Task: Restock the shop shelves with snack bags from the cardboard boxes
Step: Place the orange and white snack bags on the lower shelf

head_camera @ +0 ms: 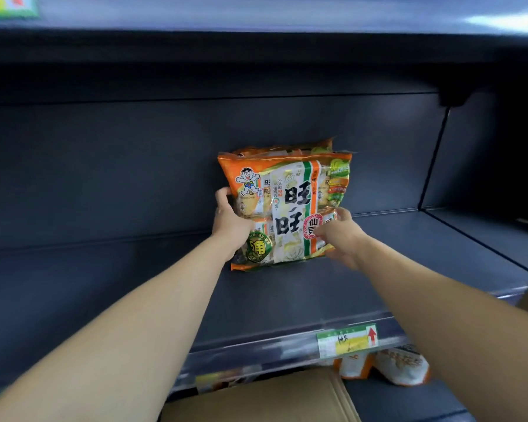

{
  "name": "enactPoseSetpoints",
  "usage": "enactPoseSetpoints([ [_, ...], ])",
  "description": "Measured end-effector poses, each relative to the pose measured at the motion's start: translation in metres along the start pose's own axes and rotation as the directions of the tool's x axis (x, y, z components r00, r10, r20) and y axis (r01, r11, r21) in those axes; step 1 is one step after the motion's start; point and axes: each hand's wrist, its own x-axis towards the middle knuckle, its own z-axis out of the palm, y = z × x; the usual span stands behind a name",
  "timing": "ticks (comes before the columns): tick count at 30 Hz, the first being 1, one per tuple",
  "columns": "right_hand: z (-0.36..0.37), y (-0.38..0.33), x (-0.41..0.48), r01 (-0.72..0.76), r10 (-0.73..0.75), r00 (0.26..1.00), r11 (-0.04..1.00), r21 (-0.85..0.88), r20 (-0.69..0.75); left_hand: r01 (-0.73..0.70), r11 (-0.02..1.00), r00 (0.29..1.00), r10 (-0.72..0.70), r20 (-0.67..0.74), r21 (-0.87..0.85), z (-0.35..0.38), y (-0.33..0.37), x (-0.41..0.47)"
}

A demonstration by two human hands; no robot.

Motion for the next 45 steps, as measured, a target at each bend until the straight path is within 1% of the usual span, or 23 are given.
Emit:
enactPoseSetpoints([
  [3,0.0,0.003,-0.007,0.015,-0.015,1.0,0.998,-0.056,0.003,0.011,0.999,1.0,-0.011,-0.001,0.049,-0.002,0.003,-0.003],
  [6,0.001,0.007,-0.022,0.091,-0.098,0.992,0.992,-0.087,-0.081,0.02,0.988,0.999,-0.015,-0.034,0.152,-0.01,0.009,-0.012],
  [9,0.002,0.005,-0.048,0.158,-0.183,0.973,0.972,-0.174,-0.14,-0.036,0.975,0.999,0.04,-0.011,0.22,-0.022,0.018,-0.029],
  [12,0.008,0.007,-0.085,0.176,-0.204,0.974,0.953,-0.247,-0.094,-0.099,0.955,0.994,0.082,0.074,0.278,-0.032,0.024,-0.058],
  [16,0.018,0.03,-0.134,0.128,-0.106,0.99,0.956,-0.264,0.096,-0.175,0.95,0.951,0.095,0.295,0.258,-0.045,0.016,-0.112],
  [18,0.025,0.047,-0.156,0.075,-0.002,0.984,0.914,-0.398,0.18,-0.178,0.945,0.902,0.045,0.43,0.274,-0.053,0.003,-0.142],
  [20,0.032,0.067,-0.171,0.027,0.125,0.963,0.837,-0.547,0.238,-0.192,0.919,0.836,-0.03,0.547,0.343,-0.06,-0.016,-0.167],
  [21,0.035,0.078,-0.176,0.008,0.19,0.948,0.786,-0.619,0.254,-0.192,0.904,0.807,-0.077,0.586,0.382,-0.062,-0.027,-0.177],
  [23,0.04,0.102,-0.183,-0.023,0.308,0.915,0.683,-0.73,0.259,-0.137,0.878,0.746,-0.214,0.63,0.46,-0.064,-0.05,-0.195],
  [25,0.04,0.124,-0.187,-0.046,0.399,0.883,0.598,-0.8,0.248,-0.123,0.794,0.671,-0.375,0.64,0.595,-0.061,-0.074,-0.21],
  [26,0.039,0.134,-0.19,-0.053,0.426,0.874,0.559,-0.827,0.232,-0.1,0.748,0.634,-0.461,0.621,0.657,-0.058,-0.086,-0.218],
  [28,0.032,0.152,-0.193,-0.091,0.467,0.866,0.498,-0.863,0.178,0.036,0.685,0.521,-0.634,0.572,0.727,-0.051,-0.108,-0.235],
  [29,0.028,0.161,-0.194,-0.124,0.487,0.862,0.474,-0.872,0.142,0.097,0.658,0.476,-0.69,0.546,0.747,-0.046,-0.117,-0.241],
  [30,0.023,0.171,-0.194,-0.162,0.5,0.86,0.46,-0.873,0.104,0.133,0.636,0.452,-0.721,0.525,0.76,-0.043,-0.124,-0.247],
  [31,0.018,0.18,-0.196,-0.2,0.507,0.859,0.451,-0.87,0.065,0.154,0.626,0.452,-0.733,0.509,0.765,-0.039,-0.127,-0.251],
  [33,0.007,0.196,-0.199,-0.25,0.515,0.857,0.406,-0.879,-0.006,0.177,0.633,0.48,-0.724,0.495,0.754,-0.032,-0.132,-0.257],
  [35,-0.004,0.208,-0.202,-0.266,0.496,0.865,0.325,-0.908,-0.076,0.204,0.636,0.498,-0.722,0.48,0.744,-0.025,-0.135,-0.261],
  [37,-0.011,0.218,-0.207,-0.269,0.487,0.868,0.291,-0.918,-0.099,0.259,0.62,0.508,-0.739,0.442,0.74,-0.017,-0.138,-0.264],
  [39,-0.013,0.23,-0.211,-0.318,0.568,0.818,0.32,-0.892,-0.088,0.32,0.595,0.522,-0.76,0.386,0.738,-0.01,-0.141,-0.268],
  [41,-0.011,0.239,-0.213,-0.367,0.636,0.77,0.37,-0.853,-0.056,0.312,0.579,0.57,-0.749,0.339,0.753,-0.004,-0.145,-0.27],
  [42,-0.01,0.241,-0.213,-0.372,0.64,0.767,0.392,-0.841,-0.041,0.312,0.583,0.596,-0.735,0.323,0.751,-0.001,-0.149,-0.27],
  [43,-0.009,0.241,-0.212,-0.37,0.64,0.768,0.405,-0.836,-0.029,0.344,0.591,0.609,-0.732,0.306,0.73,0.002,-0.151,-0.269],
  [45,-0.008,0.241,-0.209,-0.376,0.646,0.763,0.407,-0.832,-0.028,0.443,0.606,0.617,-0.741,0.266,0.66,0.007,-0.154,-0.268],
])
